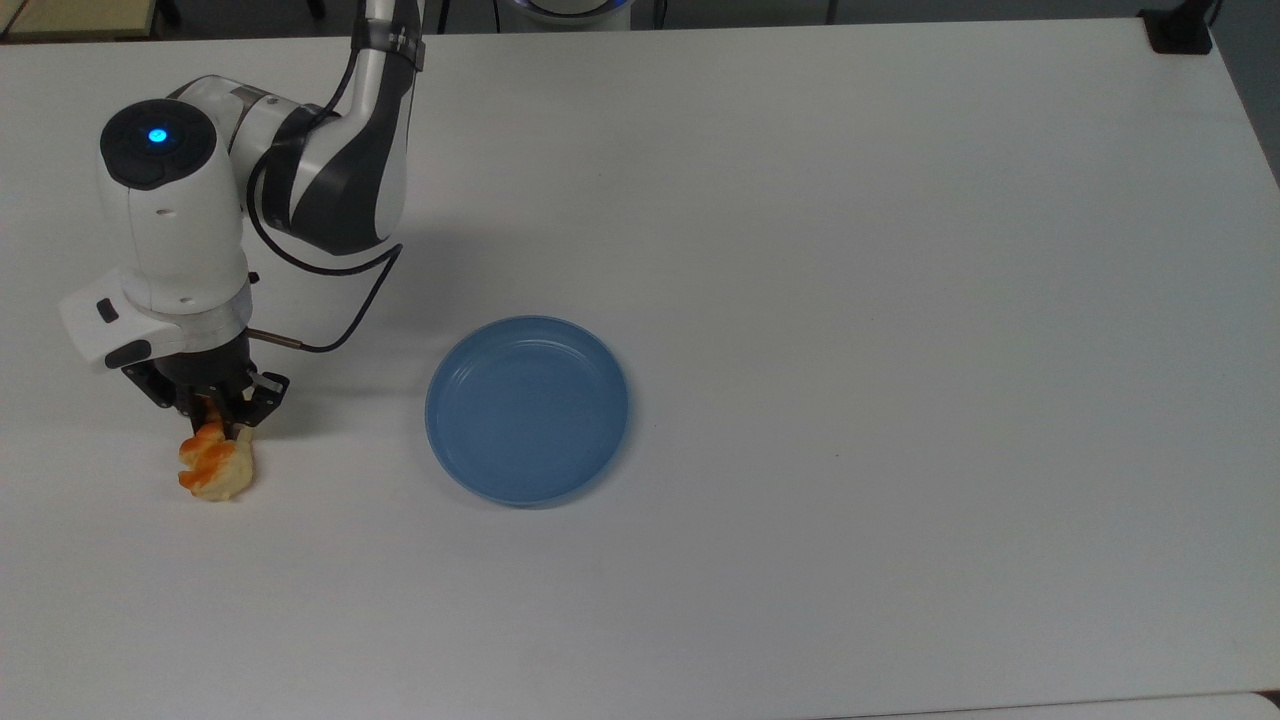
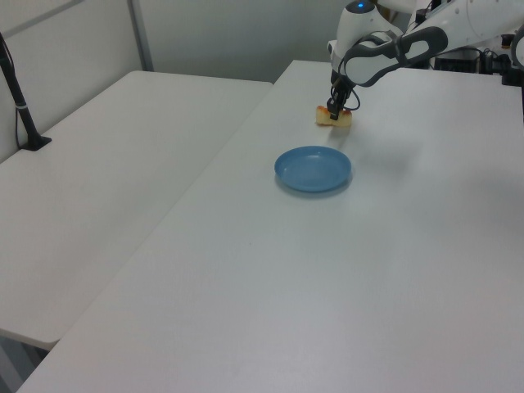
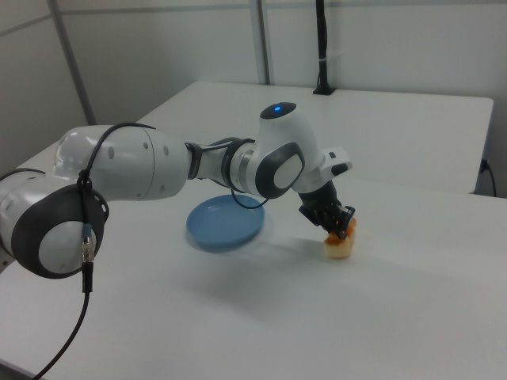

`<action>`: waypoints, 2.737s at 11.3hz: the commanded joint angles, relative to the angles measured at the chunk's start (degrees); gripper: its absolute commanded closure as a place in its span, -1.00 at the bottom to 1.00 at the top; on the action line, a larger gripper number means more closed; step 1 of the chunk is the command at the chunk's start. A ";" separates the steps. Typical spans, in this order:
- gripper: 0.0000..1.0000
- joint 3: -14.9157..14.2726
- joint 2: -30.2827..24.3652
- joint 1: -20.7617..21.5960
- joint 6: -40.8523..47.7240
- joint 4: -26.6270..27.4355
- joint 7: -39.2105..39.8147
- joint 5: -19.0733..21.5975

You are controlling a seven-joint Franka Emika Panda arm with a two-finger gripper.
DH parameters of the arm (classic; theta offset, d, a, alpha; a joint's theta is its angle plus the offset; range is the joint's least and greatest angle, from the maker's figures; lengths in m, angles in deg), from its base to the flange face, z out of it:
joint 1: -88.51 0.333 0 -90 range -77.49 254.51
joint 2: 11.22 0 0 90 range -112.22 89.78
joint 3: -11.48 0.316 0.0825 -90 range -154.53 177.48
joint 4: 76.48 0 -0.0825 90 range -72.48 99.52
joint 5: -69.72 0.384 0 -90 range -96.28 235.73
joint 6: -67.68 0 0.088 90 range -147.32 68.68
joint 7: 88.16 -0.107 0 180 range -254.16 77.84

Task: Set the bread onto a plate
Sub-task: 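Lift the bread roll and carry it over the blue plate, then lower the bread roll onto the plate and open the gripper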

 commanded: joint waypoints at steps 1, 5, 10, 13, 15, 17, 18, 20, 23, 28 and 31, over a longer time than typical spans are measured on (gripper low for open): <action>0.62 0.59 -4.71 0.27 0.80 0.96 -1.28 -0.51; 0.61 2.79 -12.62 3.77 10.62 2.81 -2.76 -0.24; 0.60 2.80 -21.69 14.92 21.80 8.34 -10.57 -0.41; 0.60 2.80 -21.78 19.50 23.04 12.03 -19.80 -1.11; 0.60 2.88 -21.08 20.39 21.47 13.71 -23.06 -2.61; 0.60 2.88 -19.94 20.13 19.79 13.80 -24.74 -2.70; 0.60 2.80 -19.42 19.96 18.48 13.63 -26.66 -2.79; 0.61 2.80 -17.40 20.04 16.11 13.36 -30.09 -3.66; 0.61 2.80 -14.67 20.22 14.34 12.48 -33.88 -5.95; -1.00 2.80 -13.70 20.31 13.64 12.13 -35.21 -7.00; -1.00 2.80 -14.04 20.13 13.64 12.13 -35.12 -7.62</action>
